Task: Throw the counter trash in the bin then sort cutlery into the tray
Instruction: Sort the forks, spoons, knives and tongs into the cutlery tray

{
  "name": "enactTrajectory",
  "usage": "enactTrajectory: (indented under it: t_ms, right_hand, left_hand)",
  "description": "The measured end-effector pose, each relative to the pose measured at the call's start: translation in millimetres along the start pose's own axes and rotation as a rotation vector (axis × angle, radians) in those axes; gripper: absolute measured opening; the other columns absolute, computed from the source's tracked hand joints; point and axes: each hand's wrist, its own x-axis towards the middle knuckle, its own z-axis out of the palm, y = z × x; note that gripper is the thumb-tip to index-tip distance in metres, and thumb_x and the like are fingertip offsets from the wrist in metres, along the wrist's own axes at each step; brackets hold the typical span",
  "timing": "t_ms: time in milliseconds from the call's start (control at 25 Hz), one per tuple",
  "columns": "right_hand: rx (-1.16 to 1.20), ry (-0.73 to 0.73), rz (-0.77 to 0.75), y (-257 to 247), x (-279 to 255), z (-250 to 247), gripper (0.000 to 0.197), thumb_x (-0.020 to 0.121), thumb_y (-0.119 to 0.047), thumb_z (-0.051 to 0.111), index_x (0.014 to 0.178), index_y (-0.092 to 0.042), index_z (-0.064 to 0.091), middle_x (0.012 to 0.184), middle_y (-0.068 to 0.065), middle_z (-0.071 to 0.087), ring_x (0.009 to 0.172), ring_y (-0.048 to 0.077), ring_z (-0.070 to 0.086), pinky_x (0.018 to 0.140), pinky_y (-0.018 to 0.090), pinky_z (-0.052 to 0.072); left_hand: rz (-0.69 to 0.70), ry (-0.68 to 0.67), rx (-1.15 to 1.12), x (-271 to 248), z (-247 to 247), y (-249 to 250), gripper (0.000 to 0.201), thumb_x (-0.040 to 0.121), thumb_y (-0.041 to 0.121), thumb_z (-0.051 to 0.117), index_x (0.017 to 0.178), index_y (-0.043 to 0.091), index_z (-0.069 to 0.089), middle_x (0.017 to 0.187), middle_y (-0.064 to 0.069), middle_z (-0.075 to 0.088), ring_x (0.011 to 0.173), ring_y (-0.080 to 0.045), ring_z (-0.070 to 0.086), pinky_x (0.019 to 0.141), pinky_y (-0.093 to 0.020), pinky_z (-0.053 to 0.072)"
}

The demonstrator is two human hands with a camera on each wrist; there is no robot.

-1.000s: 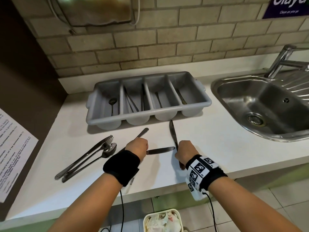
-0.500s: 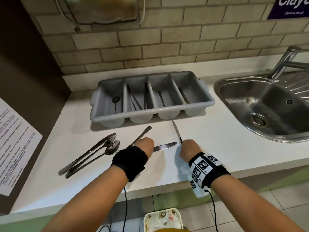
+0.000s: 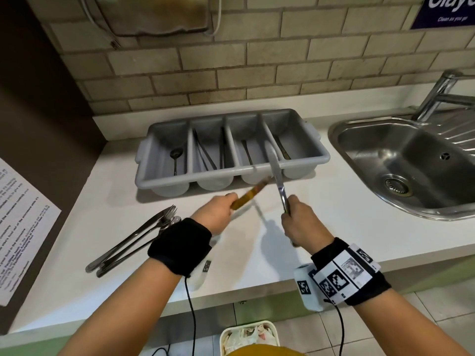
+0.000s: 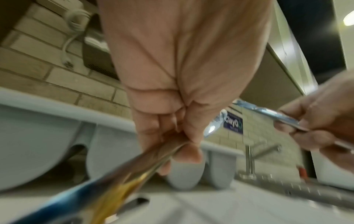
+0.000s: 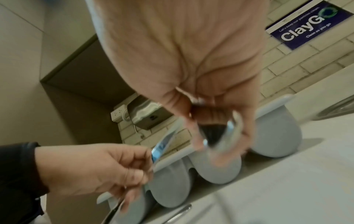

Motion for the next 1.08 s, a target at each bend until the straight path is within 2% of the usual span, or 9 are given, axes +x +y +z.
enactTrajectory:
  t_ms: [120, 200, 400, 520, 600, 720, 840, 960, 1080]
  right_hand:
    - [0.176, 0.226, -0.145, -7.4, 6.1, -7.9, 0.013, 0.094, -0.002, 0.035, 0.086, -0.012, 0.032, 0.064, 0.000, 0.043, 0.059, 0.023, 0.043, 0.056, 0.033, 0.034]
    - [0.248, 0.280, -0.185, -14.4, 12.0, -8.6, 0.015, 0.094, -0.001, 0.036, 0.084, -0.013, 0.035, 0.062, -0.003, 0.042, 0.055, 0.016, 0.042, 0.054, 0.029, 0.030]
    - [0.539, 0.094, -0.082, -28.9, 31.7, 5.3, 0.030, 0.096, -0.007, 0.034, 0.076, -0.029, 0.040, 0.083, 0.001, 0.059, 0.067, 0.019, 0.059, 0.052, 0.031, 0.050]
    - [0.593, 0.036, -0.113, -35.4, 37.7, 14.7, 0.031, 0.097, -0.007, 0.032, 0.079, -0.029, 0.043, 0.094, 0.009, 0.061, 0.074, 0.025, 0.061, 0.059, 0.037, 0.054]
    - [0.638, 0.019, -0.126, -34.9, 38.6, 16.9, 0.031, 0.099, -0.007, 0.030, 0.080, -0.029, 0.043, 0.088, 0.008, 0.059, 0.062, 0.022, 0.060, 0.052, 0.034, 0.055]
    - [0.586, 0.062, -0.136, -31.2, 39.3, 16.6, 0.029, 0.100, -0.013, 0.029, 0.078, -0.030, 0.039, 0.073, -0.003, 0.051, 0.043, 0.016, 0.050, 0.035, 0.021, 0.041]
    - [0.528, 0.111, -0.188, -20.8, 48.5, 16.9, 0.015, 0.097, -0.010, 0.035, 0.090, -0.020, 0.043, 0.068, -0.005, 0.046, 0.049, 0.010, 0.040, 0.043, 0.022, 0.034]
    - [0.460, 0.102, -0.177, -15.6, 56.5, 7.6, 0.012, 0.095, -0.008, 0.038, 0.102, -0.014, 0.047, 0.066, -0.007, 0.043, 0.054, 0.007, 0.040, 0.049, 0.019, 0.032]
    - [0.424, 0.136, -0.154, -18.1, 69.9, -16.0, 0.014, 0.095, -0.009, 0.040, 0.089, -0.020, 0.047, 0.061, -0.010, 0.042, 0.052, 0.004, 0.039, 0.041, 0.008, 0.032]
  left_hand:
    - [0.043, 0.171, -0.325, 1.5, -32.2, 13.7, 0.015, 0.094, 0.010, 0.043, 0.102, 0.017, 0.053, 0.078, -0.002, 0.058, 0.073, -0.018, 0.059, 0.070, -0.029, 0.046]
    - [0.079, 0.233, -0.521, 4.9, -48.5, 24.7, 0.017, 0.094, 0.008, 0.045, 0.089, 0.023, 0.051, 0.075, 0.002, 0.058, 0.071, -0.012, 0.063, 0.068, -0.027, 0.052]
    - [0.038, 0.295, -0.863, 24.1, -53.4, 52.2, 0.027, 0.094, 0.005, 0.047, 0.077, 0.025, 0.048, 0.073, 0.002, 0.053, 0.075, -0.012, 0.065, 0.075, -0.037, 0.056]
    - [-0.030, 0.302, -0.919, 35.1, -43.4, 62.7, 0.024, 0.091, 0.008, 0.053, 0.075, 0.024, 0.053, 0.070, 0.001, 0.053, 0.072, -0.017, 0.058, 0.072, -0.039, 0.055]
    - [-0.063, 0.311, -0.955, 40.6, -37.1, 67.3, 0.023, 0.090, 0.007, 0.055, 0.074, 0.022, 0.054, 0.069, 0.001, 0.054, 0.066, -0.016, 0.056, 0.064, -0.033, 0.052]
    - [-0.099, 0.322, -1.033, 48.2, -29.6, 69.5, 0.021, 0.090, 0.005, 0.055, 0.075, 0.019, 0.053, 0.074, -0.003, 0.058, 0.066, -0.015, 0.060, 0.064, -0.027, 0.052]
    - [-0.140, 0.324, -1.090, 56.4, -26.4, 67.1, 0.018, 0.089, 0.009, 0.059, 0.077, 0.018, 0.049, 0.084, -0.006, 0.060, 0.068, -0.013, 0.062, 0.052, -0.018, 0.054]
    - [-0.163, 0.317, -0.946, 67.7, -30.9, 70.2, 0.015, 0.089, 0.023, 0.059, 0.079, 0.018, 0.051, 0.088, -0.004, 0.059, 0.071, -0.009, 0.056, 0.049, -0.019, 0.048]
    - [-0.161, 0.331, -0.809, 78.7, -47.2, 72.1, 0.014, 0.091, 0.028, 0.055, 0.081, 0.019, 0.056, 0.077, 0.001, 0.057, 0.065, -0.010, 0.052, 0.051, -0.021, 0.043]
